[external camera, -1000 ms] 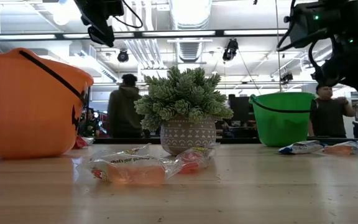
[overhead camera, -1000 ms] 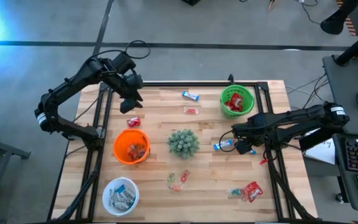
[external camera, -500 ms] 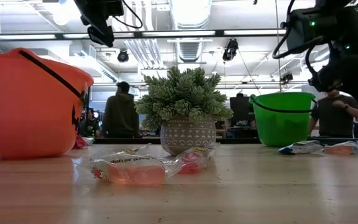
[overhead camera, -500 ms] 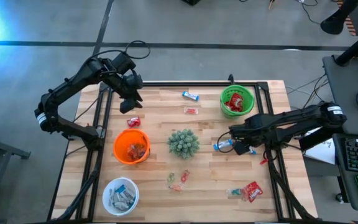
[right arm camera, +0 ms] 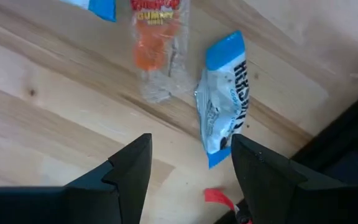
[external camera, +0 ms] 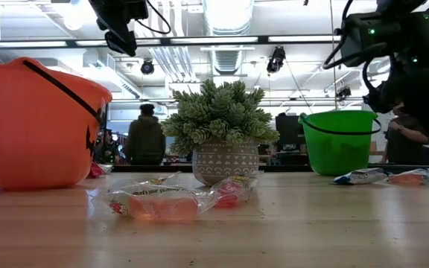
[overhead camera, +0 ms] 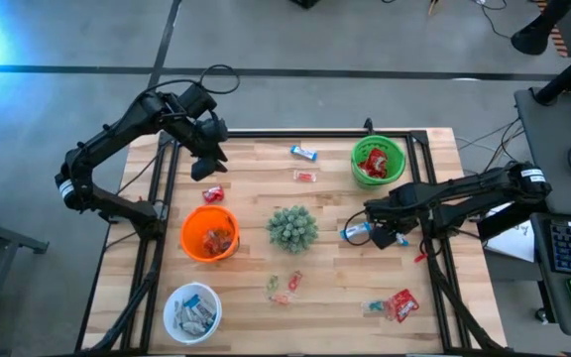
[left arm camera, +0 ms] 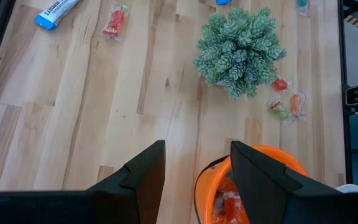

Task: Sort candy
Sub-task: Put the white chocolate into the white bucket

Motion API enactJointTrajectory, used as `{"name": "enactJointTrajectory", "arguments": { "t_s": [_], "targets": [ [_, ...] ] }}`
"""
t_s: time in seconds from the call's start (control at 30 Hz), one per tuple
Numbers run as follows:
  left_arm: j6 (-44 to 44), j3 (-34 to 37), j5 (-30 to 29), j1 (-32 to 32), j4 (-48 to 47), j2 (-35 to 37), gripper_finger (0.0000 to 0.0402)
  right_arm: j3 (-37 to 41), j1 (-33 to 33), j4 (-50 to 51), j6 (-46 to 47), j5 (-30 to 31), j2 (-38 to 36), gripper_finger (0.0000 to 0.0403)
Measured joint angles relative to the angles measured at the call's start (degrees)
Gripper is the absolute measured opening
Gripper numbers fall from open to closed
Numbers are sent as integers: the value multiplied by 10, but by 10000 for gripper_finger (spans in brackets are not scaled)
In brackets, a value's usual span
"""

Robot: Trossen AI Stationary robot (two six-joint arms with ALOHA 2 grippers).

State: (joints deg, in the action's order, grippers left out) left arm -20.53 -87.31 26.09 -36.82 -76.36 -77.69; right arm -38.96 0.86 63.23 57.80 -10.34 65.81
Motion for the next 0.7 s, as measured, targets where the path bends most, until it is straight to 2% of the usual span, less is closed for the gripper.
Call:
{"name": "enactJointTrajectory", "arguments": {
  "t_s": [0.7],
  "targets": [
    [5, 0, 0, 0, 0, 0, 164, 90, 0, -67, -12, -16, 0, 210]
  ]
}}
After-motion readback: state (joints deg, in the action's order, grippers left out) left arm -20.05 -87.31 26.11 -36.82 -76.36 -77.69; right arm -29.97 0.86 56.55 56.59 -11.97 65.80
